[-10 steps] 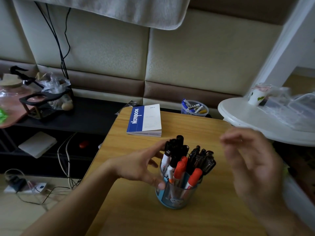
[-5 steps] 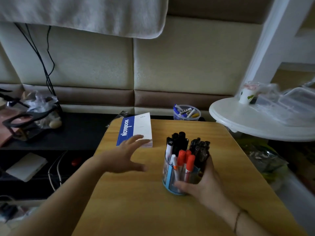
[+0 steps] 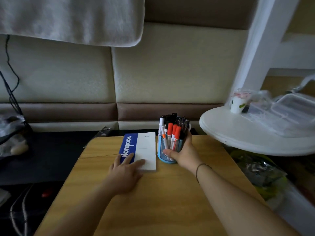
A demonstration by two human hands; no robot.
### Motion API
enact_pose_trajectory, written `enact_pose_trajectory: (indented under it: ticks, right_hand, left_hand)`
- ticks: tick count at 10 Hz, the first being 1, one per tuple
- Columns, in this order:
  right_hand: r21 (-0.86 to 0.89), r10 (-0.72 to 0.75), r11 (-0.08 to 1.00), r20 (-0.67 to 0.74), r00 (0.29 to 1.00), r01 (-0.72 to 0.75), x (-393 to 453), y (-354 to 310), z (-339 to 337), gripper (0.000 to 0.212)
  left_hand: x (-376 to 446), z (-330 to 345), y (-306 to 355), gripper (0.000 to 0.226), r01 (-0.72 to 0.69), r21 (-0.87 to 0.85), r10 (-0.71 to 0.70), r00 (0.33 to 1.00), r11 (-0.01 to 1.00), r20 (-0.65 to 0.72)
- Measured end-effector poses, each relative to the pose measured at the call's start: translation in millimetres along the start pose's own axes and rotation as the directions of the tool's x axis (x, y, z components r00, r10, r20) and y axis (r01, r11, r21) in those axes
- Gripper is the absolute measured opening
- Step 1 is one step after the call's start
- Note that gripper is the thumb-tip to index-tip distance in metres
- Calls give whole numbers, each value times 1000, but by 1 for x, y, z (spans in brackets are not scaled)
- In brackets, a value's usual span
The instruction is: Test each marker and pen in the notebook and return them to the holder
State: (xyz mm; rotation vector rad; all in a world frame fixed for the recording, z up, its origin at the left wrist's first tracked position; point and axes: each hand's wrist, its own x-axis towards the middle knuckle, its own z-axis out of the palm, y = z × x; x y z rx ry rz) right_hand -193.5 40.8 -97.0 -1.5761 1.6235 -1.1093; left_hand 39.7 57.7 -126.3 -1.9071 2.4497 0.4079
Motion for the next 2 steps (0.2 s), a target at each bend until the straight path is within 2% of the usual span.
enact_pose_trajectory:
  ticks: [2]
  right_hand:
    - [19, 29, 999, -49, 998, -28, 2, 4, 2, 111]
  left_hand:
    - [-4, 12, 21, 55, 67, -17, -68, 994, 998, -90]
